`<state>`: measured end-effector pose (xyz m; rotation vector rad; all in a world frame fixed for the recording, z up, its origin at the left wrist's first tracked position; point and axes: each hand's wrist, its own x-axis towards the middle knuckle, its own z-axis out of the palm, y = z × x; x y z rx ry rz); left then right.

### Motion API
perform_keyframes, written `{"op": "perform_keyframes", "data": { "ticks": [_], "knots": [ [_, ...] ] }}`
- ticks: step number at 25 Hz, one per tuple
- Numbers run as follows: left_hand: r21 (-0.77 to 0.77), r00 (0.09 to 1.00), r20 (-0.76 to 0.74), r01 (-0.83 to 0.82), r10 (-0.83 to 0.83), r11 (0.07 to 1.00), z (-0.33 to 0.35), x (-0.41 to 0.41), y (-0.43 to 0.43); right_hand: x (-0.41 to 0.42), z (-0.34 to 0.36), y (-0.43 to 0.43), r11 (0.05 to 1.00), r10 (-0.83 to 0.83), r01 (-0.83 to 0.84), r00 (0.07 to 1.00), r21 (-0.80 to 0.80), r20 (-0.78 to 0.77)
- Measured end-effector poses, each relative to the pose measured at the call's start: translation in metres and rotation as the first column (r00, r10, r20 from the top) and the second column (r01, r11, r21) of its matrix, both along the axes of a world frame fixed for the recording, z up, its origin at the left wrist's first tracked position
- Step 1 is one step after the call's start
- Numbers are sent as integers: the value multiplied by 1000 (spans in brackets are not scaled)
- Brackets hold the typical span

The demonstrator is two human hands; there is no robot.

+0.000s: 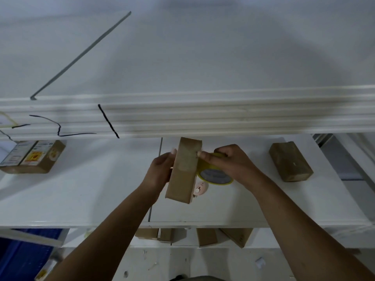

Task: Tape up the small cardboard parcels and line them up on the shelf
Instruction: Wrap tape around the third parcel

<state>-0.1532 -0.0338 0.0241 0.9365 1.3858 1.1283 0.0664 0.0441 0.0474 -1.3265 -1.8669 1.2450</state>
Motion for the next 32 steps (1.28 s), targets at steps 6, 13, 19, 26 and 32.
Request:
{"op": "perform_keyframes", "data": {
  "ticks": [6, 13, 19, 26, 32],
  "knots": [
    [-63, 985, -169, 1, -12, 998, -1, 3, 3, -6, -14, -12, 995, 86, -87, 996, 47, 40],
    [-20, 988, 54, -144, 144, 989, -13, -15, -9, 11, -25, 2, 996, 12, -32, 973, 87, 229],
    [-199, 837, 543, 49, 68, 979, -51, -16, -14, 5, -34, 22, 992, 116, -123, 980, 29, 160],
    [-311, 972, 203, -52, 119, 949, -79, -50, -3, 21, -70, 38, 980, 85, -150, 908, 128, 410],
    [-311, 992, 113, -21, 59, 950, -89, -46, 14, 20, -104, 43, 913, -198, -130, 686, 387, 700]
  ]
}}
